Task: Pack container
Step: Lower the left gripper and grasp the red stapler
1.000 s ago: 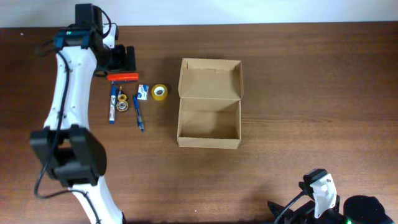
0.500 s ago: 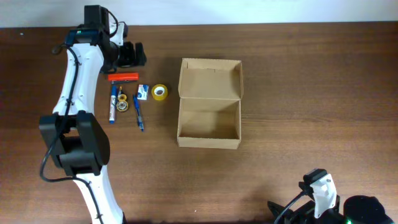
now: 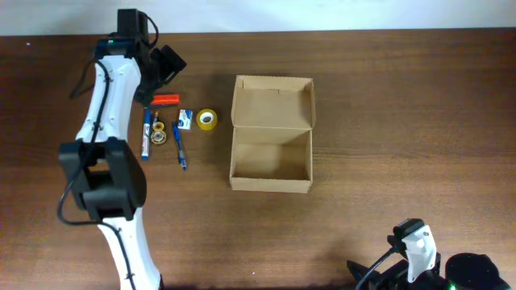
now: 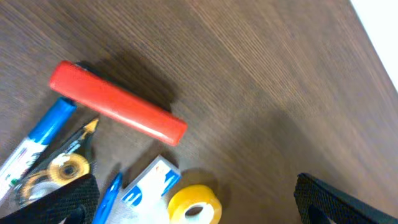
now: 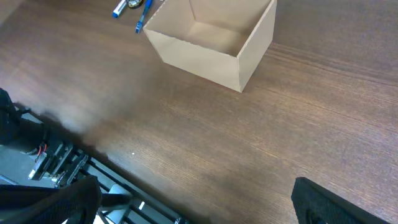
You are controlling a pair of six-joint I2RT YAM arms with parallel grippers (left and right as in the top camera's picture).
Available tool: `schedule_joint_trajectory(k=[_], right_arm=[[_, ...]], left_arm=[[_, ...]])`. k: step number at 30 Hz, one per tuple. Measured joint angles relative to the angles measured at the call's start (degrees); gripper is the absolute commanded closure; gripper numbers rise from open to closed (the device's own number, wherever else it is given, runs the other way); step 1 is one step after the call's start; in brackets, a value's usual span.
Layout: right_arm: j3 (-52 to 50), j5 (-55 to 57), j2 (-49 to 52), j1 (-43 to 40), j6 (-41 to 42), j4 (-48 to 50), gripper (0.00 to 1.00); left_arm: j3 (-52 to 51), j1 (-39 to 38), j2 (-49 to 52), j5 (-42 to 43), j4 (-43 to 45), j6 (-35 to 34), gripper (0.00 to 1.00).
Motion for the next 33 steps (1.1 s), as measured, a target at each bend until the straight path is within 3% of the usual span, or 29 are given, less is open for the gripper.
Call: schedule_joint_trajectory(k=[10,33], right_arm=[[0.00,0.00,0.00,0.00,0.07,0.00,0.01],[0.00,0.00,0.00,0.00,0.07,0.00,0.01]], left_arm=[[14.40,0.07,13.00,-0.15,-8.90,-5.97,0.00],[15.63,1.79,18.01,0.37,-7.52,-11.37,0.00]])
